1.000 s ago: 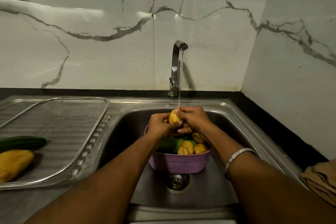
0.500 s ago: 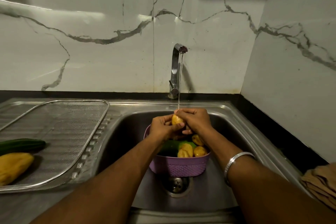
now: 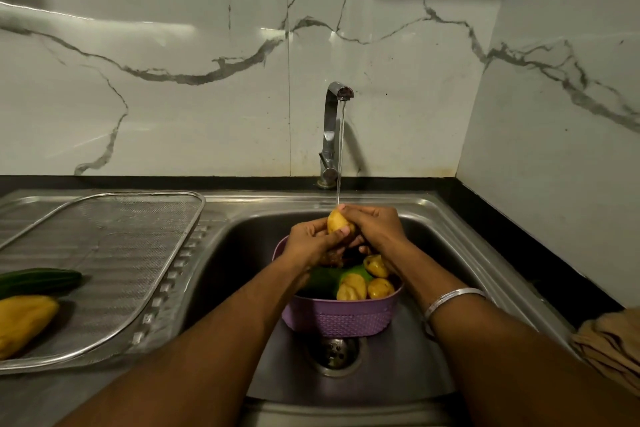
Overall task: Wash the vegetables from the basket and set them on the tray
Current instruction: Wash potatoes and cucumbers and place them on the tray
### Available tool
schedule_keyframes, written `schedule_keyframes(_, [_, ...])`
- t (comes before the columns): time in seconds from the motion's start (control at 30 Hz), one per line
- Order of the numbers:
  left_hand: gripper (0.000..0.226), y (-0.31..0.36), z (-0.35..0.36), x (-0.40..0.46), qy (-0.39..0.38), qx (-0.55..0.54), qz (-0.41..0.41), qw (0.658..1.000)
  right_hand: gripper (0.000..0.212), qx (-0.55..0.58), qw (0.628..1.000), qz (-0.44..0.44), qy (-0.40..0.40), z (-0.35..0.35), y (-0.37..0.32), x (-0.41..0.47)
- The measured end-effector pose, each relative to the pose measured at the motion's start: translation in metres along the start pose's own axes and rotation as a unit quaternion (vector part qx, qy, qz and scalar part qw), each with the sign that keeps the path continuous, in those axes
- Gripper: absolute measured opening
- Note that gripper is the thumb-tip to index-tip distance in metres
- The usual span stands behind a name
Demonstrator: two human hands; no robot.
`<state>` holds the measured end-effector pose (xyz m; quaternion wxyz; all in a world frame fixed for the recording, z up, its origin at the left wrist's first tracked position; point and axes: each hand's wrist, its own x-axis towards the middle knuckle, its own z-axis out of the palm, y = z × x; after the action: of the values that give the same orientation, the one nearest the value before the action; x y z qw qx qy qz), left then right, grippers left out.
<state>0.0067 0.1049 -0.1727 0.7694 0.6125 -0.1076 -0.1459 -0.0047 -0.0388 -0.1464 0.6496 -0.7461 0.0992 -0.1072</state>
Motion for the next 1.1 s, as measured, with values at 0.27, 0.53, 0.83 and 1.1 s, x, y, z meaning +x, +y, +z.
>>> schedule_keyframes(0.27, [0.035, -0.005, -0.009, 0.008, 0.001, 0.004, -0.039, 0.999, 0.018, -0.014, 0.999, 0.034, -0.034, 0.002, 0.005, 0.008])
schedule_keyframes(0.53, [0.039, -0.002, -0.001, 0.005, -0.023, 0.023, -0.001, 0.999, 0.014, -0.047, 0.999, -0.01, 0.016, 0.006, 0.01, 0.003])
schedule_keyframes(0.83, [0.038, 0.0, 0.002, 0.004, 0.022, 0.025, 0.024, 0.999, 0.017, -0.023, 0.999, 0.025, -0.015, 0.011, 0.0, 0.008])
schedule_keyframes(1.1, [0.043, -0.005, 0.007, 0.007, -0.045, 0.06, 0.02, 0.997, 0.022, -0.017, 0.996, -0.016, 0.083, 0.006, 0.012, 0.013])
